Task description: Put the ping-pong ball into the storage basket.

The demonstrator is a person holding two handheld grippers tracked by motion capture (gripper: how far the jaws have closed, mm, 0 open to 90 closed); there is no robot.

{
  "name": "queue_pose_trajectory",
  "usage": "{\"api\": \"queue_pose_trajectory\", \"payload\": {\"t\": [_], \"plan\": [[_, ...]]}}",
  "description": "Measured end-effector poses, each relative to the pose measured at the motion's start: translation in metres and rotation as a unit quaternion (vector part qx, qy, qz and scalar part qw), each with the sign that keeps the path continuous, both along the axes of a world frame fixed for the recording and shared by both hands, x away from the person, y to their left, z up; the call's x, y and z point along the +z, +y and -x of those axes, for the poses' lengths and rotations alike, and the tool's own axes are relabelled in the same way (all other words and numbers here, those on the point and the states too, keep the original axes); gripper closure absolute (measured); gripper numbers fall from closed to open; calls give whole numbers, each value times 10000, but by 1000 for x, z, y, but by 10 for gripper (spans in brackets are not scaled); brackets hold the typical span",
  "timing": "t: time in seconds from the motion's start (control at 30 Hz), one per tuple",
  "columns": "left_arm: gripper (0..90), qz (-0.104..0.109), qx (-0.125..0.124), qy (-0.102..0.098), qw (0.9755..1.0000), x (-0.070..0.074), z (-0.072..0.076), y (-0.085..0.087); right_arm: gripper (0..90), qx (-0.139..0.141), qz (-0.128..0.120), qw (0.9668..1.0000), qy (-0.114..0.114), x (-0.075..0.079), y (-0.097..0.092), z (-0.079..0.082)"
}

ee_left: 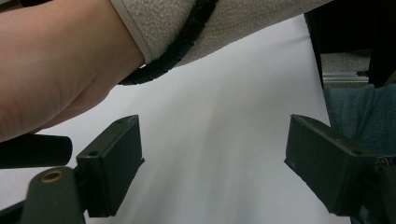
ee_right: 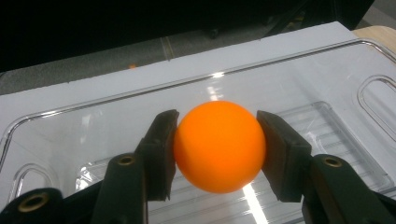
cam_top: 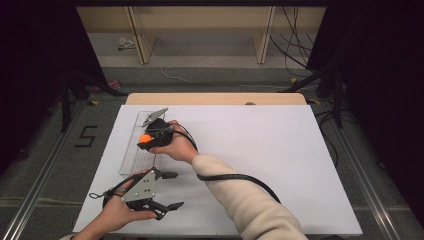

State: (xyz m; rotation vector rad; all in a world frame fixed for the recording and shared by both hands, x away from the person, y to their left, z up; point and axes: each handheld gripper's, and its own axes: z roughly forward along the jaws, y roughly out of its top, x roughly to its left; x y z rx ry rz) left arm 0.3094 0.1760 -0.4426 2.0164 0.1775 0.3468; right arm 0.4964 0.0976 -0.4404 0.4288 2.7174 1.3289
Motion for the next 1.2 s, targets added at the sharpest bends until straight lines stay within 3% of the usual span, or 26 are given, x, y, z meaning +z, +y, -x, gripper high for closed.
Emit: {"api": "queue_pose_trajectory", "payload": {"t": [1.03,1.2], "plan": [[183,-2,-17,9,10000,0,0,0,509,18,-20,10000,3,0,2,1],[183,-2,-18,10,10000,0,0,0,470,-12,-68,10000,-9,2,1,0]]}}
